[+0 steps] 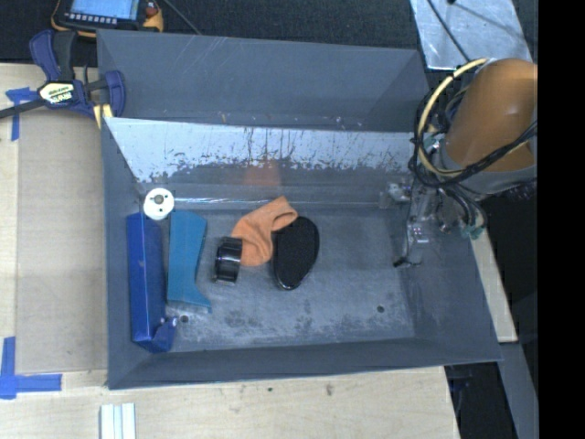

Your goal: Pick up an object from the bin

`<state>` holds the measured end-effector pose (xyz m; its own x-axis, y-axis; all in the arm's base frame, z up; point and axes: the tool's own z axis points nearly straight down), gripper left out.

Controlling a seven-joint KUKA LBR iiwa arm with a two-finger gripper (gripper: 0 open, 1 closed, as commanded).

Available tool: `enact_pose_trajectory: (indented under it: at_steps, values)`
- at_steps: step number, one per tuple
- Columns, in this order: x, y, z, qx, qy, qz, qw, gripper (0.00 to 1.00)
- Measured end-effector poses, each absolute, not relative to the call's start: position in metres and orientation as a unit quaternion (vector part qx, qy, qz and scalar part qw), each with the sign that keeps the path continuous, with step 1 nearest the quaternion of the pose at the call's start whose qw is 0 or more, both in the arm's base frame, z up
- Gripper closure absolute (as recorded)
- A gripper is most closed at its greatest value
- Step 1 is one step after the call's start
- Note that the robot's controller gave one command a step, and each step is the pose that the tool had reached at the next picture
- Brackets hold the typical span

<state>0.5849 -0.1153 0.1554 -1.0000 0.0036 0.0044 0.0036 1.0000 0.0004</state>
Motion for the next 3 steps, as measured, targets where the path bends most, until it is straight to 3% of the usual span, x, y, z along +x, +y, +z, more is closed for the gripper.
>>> enact_pose_trajectory:
  at_steps: [1, 2, 3]
  values:
    - [0.587, -0.115, 0.161, 0.000, -1.000, 0.000, -0.002, 0.00]
    - [0.591, -0.039, 0.110, 0.049, -0.999, 0.000, -0.002, 0.00]
    - [0.598, -0.013, 0.103, 0.187, -0.982, -0.001, -0.002, 0.00]
